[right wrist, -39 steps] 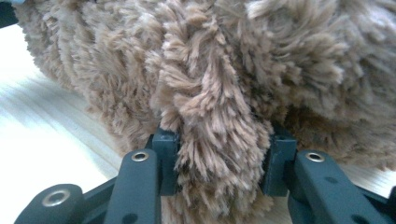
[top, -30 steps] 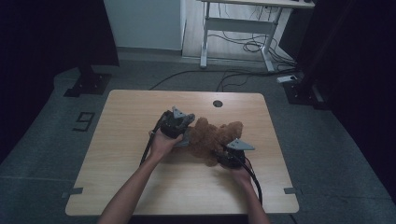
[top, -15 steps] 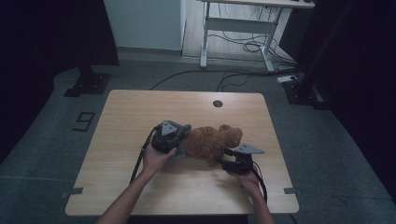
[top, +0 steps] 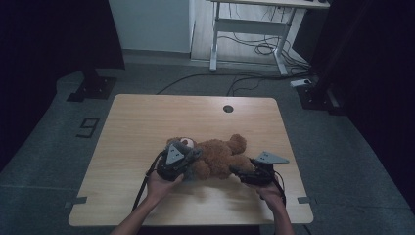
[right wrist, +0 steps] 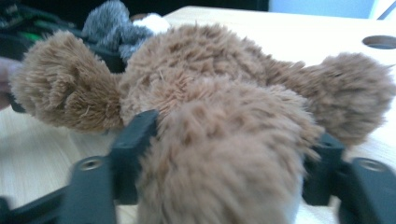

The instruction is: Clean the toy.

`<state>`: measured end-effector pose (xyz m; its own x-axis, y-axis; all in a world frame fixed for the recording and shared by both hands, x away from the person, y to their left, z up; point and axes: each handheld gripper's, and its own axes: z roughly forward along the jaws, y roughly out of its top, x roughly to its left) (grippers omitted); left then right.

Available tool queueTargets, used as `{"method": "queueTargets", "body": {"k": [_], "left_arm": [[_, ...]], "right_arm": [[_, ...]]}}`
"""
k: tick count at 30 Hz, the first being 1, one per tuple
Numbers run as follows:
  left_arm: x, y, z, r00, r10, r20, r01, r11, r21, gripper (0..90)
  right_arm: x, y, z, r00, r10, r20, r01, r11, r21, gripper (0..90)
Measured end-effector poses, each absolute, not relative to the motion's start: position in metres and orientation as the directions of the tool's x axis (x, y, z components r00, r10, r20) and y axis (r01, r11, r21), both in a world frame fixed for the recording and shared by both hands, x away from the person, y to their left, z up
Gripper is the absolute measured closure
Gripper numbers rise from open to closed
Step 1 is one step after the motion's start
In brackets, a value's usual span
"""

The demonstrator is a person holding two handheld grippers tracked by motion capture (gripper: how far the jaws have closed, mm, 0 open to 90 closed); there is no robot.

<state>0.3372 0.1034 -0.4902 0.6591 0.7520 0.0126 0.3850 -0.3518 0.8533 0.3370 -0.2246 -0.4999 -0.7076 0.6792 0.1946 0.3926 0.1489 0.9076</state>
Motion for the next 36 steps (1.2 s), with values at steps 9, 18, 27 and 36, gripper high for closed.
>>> {"method": "queueTargets", "body": {"k": [9, 18, 27, 36], "left_arm": [[0.336, 0.105, -0.481, 0.666, 0.744, -0.055, 0.424, -0.317, 0.848, 78.5], [0.346, 0.041, -0.419, 0.752, 0.658, -0.036, 0.323, -0.321, 0.890, 78.8], [0.360, -0.027, -0.466, 0.799, 0.598, -0.070, 0.390, -0.426, 0.817, 78.7], [0.349, 0.005, -0.468, 0.794, 0.604, -0.067, 0.376, -0.402, 0.835, 78.8]], "right_arm": [[0.342, -0.222, -0.518, -0.710, 0.667, 0.227, 0.447, 0.177, 0.877, 48.0], [0.341, -0.223, -0.521, -0.708, 0.673, 0.214, 0.427, 0.167, 0.889, 51.5], [0.341, -0.228, -0.522, -0.695, 0.679, 0.235, 0.431, 0.133, 0.892, 53.1], [0.344, -0.227, -0.525, -0.702, 0.670, 0.240, 0.446, 0.152, 0.882, 53.5]]}}
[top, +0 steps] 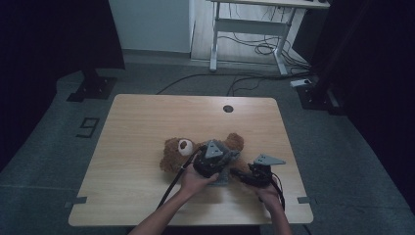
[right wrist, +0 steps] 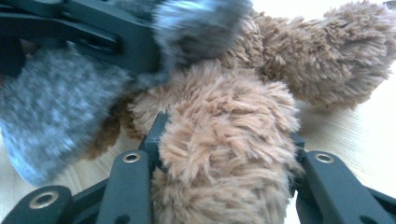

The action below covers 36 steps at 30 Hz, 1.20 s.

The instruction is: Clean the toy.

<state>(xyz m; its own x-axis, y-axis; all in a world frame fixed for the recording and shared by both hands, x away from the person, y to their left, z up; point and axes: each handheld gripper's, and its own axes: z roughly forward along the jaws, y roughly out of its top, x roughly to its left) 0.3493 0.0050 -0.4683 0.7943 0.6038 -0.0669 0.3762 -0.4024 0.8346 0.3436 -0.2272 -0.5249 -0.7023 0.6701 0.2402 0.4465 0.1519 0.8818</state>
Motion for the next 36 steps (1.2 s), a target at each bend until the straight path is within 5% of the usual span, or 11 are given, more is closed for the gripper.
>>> {"method": "queueTargets", "body": {"k": [22, 32, 36], "left_arm": [[0.346, 0.129, -0.459, 0.612, 0.789, -0.056, 0.421, -0.265, 0.867, 79.0], [0.358, 0.175, -0.492, 0.508, 0.847, -0.156, 0.532, -0.167, 0.830, 79.1], [0.364, 0.179, -0.506, 0.483, 0.866, -0.132, 0.572, -0.198, 0.796, 79.2]], "right_arm": [[0.347, -0.235, -0.528, -0.684, 0.675, 0.277, 0.468, 0.116, 0.876, 53.8], [0.347, -0.234, -0.529, -0.689, 0.666, 0.285, 0.478, 0.123, 0.870, 53.8], [0.348, -0.232, -0.530, -0.687, 0.666, 0.291, 0.486, 0.123, 0.865, 53.8]]}}
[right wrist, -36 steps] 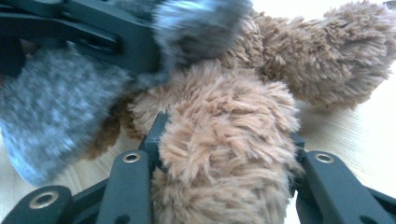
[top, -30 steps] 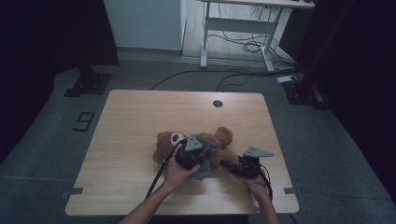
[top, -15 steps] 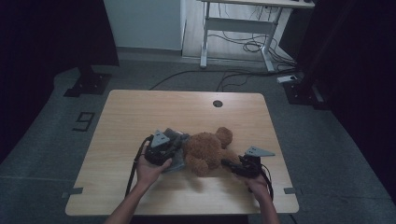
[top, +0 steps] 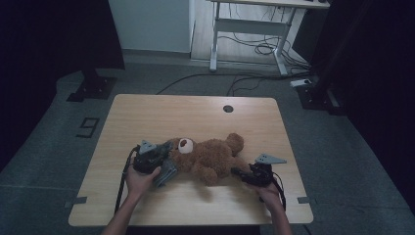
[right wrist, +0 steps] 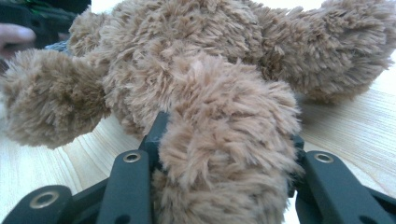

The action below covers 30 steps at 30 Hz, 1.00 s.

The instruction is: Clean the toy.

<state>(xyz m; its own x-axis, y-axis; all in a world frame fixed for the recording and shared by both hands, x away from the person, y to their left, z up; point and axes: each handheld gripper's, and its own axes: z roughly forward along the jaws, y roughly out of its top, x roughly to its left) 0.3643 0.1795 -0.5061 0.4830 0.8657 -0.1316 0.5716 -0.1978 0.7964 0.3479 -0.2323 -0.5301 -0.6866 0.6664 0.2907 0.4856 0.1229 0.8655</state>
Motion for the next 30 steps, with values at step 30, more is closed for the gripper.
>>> {"method": "queueTargets", "body": {"k": [30], "left_arm": [[0.371, -0.014, -0.433, 0.779, 0.627, -0.032, 0.362, -0.407, 0.839, 79.4]], "right_arm": [[0.350, -0.240, -0.531, -0.665, 0.688, 0.290, 0.486, 0.104, 0.868, 54.2]]}}
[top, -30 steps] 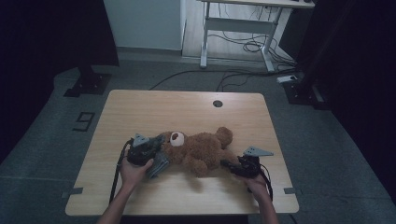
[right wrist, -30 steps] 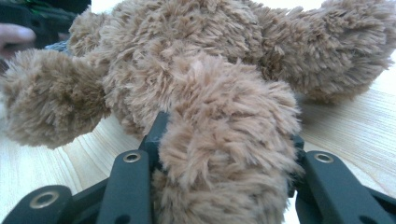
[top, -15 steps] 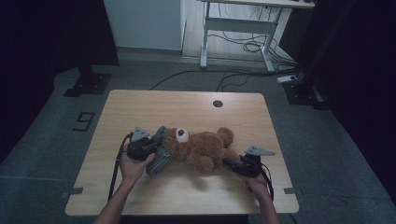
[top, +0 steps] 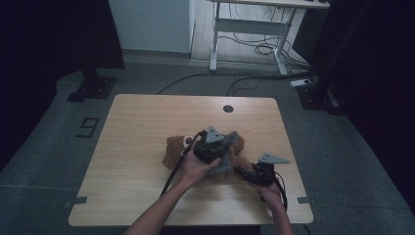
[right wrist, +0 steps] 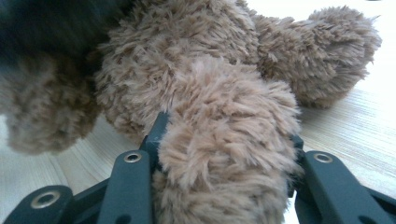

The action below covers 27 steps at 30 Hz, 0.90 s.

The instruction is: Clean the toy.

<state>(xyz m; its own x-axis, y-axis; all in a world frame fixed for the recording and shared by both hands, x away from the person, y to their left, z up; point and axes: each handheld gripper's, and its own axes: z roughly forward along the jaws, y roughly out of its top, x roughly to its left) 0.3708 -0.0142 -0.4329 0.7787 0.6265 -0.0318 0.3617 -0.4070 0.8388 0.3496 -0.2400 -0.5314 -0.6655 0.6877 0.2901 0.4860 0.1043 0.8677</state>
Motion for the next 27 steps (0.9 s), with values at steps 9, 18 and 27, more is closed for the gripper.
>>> {"method": "queueTargets", "body": {"k": [9, 18, 27], "left_arm": [[0.359, -0.022, -0.465, 0.800, 0.600, -0.015, 0.368, -0.471, 0.802, 79.4], [0.344, 0.031, -0.465, 0.769, 0.638, -0.037, 0.391, -0.425, 0.816, 79.5], [0.346, 0.088, -0.473, 0.696, 0.716, -0.053, 0.446, -0.372, 0.814, 79.4]], "right_arm": [[0.350, -0.238, -0.532, -0.680, 0.673, 0.291, 0.484, 0.114, 0.868, 54.3], [0.350, -0.233, -0.531, -0.692, 0.666, 0.279, 0.481, 0.137, 0.866, 54.3], [0.350, -0.234, -0.532, -0.692, 0.661, 0.290, 0.482, 0.125, 0.867, 54.2]]}}
